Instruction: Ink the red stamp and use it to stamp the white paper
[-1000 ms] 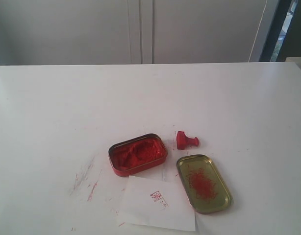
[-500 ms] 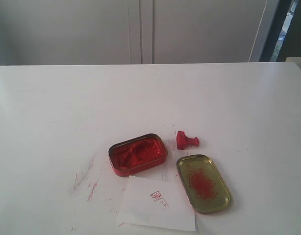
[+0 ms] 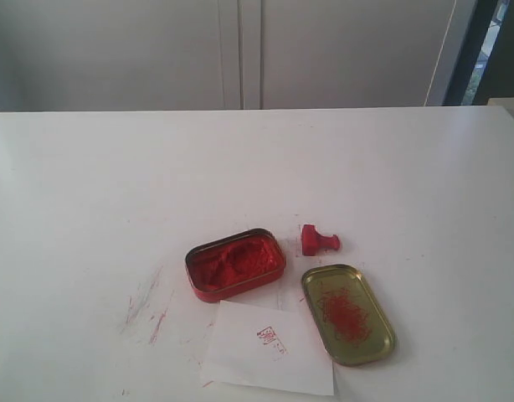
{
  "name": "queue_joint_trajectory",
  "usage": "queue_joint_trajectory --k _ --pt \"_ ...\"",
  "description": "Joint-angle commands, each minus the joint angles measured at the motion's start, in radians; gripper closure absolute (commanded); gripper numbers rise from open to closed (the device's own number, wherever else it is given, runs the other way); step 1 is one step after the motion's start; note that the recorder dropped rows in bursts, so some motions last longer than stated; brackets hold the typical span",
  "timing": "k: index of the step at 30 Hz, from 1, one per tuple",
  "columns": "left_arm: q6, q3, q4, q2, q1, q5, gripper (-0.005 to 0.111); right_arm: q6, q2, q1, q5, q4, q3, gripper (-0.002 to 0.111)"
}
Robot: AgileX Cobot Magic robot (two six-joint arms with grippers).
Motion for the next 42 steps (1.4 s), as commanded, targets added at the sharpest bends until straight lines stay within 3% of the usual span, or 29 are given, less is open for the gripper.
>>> queue_joint_trajectory --k 1,5,31,42 --pt "0.000 0.005 -0.001 -0.005 0.002 0.001 0.107 -0.008 -0.003 -0.011 -0.002 0.112 0.004 0.108" --pt "0.000 0.005 -0.001 -0.005 0.002 0.001 0.107 -0.008 -0.017 -0.011 -0.002 0.220 0.004 0.108" --pt "0.000 0.005 -0.001 -0.005 0.002 0.001 0.107 -0.008 -0.301 -0.011 -0.060 0.216 0.534 0.108" --pt "0.000 0.005 -0.001 -0.005 0.002 0.001 0.107 -0.008 -0.357 -0.011 -0.094 0.218 0.639 0.108"
